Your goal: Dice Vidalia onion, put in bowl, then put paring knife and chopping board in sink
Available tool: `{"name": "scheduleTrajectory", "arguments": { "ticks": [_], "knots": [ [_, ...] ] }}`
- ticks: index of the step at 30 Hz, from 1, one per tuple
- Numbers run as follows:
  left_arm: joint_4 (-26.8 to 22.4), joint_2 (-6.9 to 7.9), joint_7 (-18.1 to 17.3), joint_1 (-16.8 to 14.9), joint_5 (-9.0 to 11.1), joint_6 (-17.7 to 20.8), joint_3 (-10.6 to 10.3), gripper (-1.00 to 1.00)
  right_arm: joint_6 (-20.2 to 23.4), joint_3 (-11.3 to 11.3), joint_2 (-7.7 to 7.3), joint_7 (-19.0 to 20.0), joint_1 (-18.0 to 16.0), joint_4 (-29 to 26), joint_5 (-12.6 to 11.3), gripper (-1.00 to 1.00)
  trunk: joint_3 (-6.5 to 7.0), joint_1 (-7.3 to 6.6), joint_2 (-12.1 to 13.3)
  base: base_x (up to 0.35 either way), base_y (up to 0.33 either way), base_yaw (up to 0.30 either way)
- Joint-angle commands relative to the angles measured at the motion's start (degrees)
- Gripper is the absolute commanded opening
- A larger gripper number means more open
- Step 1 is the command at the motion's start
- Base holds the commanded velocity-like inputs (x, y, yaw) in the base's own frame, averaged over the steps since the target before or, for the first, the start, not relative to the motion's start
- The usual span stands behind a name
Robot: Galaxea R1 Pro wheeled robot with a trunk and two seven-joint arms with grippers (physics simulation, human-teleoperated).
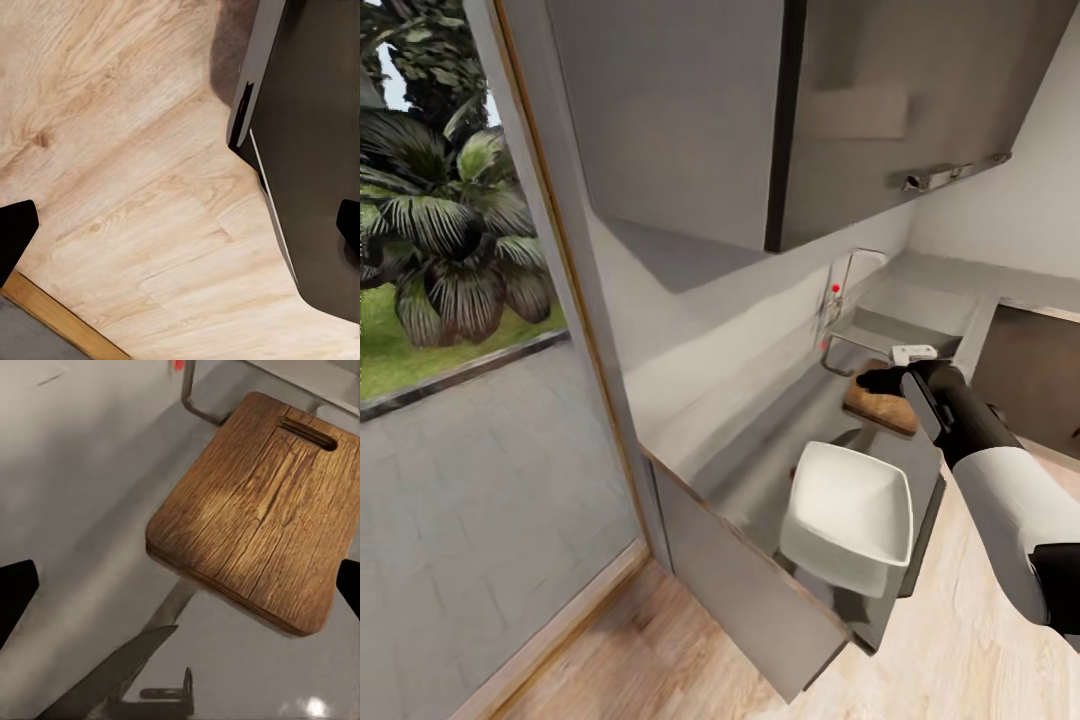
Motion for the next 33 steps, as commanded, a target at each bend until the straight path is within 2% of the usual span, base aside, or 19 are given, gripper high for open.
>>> {"name": "scheduleTrajectory", "arguments": {
  "ticks": [1,4,10,11,14,18,22,27,29,32,33],
  "knots": [
    [0.1,0.02,0.2,-0.1,-0.6,-0.1,0.4,1.00,0.2,0.3,-0.06,-0.4,-0.1,0.0,-0.5,1.00,-0.11,0.03,-0.1,0.000,0.277,0.000],
    [0.1,0.02,0.2,-0.1,-0.6,-0.1,0.4,1.00,0.3,0.3,-0.06,-0.9,-0.1,0.5,-0.5,1.00,-0.11,0.03,-0.1,0.000,0.247,0.000],
    [0.1,0.02,0.2,-0.1,-0.6,-0.1,0.4,1.00,0.3,0.2,-0.06,-5.3,-0.1,3.0,-0.5,1.00,-0.11,0.03,-0.1,0.000,0.131,0.000],
    [0.1,-0.03,0.2,-0.1,-0.6,-0.1,0.4,1.00,0.3,0.1,-0.04,-7.5,0.0,3.7,-0.6,1.00,-0.11,0.03,-0.1,0.000,0.016,0.000],
    [0.1,-0.06,0.2,-0.1,-0.6,-0.2,0.4,1.00,0.3,0.0,0.28,-8.2,0.0,4.1,-0.6,1.00,-0.11,0.03,-0.1,0.000,0.007,0.000],
    [0.1,-0.08,0.2,-0.1,-0.6,-0.2,0.4,1.00,0.2,0.0,2.26,-8.9,0.0,6.0,-0.6,1.00,-0.11,0.03,-0.1,0.000,0.002,0.000],
    [0.1,-0.42,0.2,-0.1,-0.6,-0.2,0.4,1.00,0.2,0.0,5.38,-13.1,0.0,7.9,-0.6,1.00,-0.11,0.03,-0.1,0.000,0.000,0.000],
    [0.1,-0.49,0.2,-0.1,-0.6,-0.2,0.4,1.00,0.2,-0.2,6.89,-16.3,0.0,8.2,-0.6,1.00,-0.11,0.03,-0.1,0.000,0.000,0.000],
    [0.1,-0.50,0.2,-0.1,-0.6,-0.2,0.4,1.00,0.2,-1.1,7.32,-17.0,0.0,8.3,-0.8,1.00,-0.11,0.03,-0.1,0.000,0.000,0.000],
    [0.1,-0.51,0.2,-0.1,-0.6,-0.2,0.4,1.00,0.2,-5.3,7.73,-17.2,0.0,8.3,-1.8,1.00,-0.11,0.03,-0.1,0.000,0.000,0.000],
    [0.1,-0.51,0.2,-0.1,-0.6,-0.2,0.4,1.00,0.2,-6.0,7.75,-17.3,0.0,8.3,-2.0,1.00,-0.11,0.03,-0.1,0.000,0.000,0.000]
  ]
}}
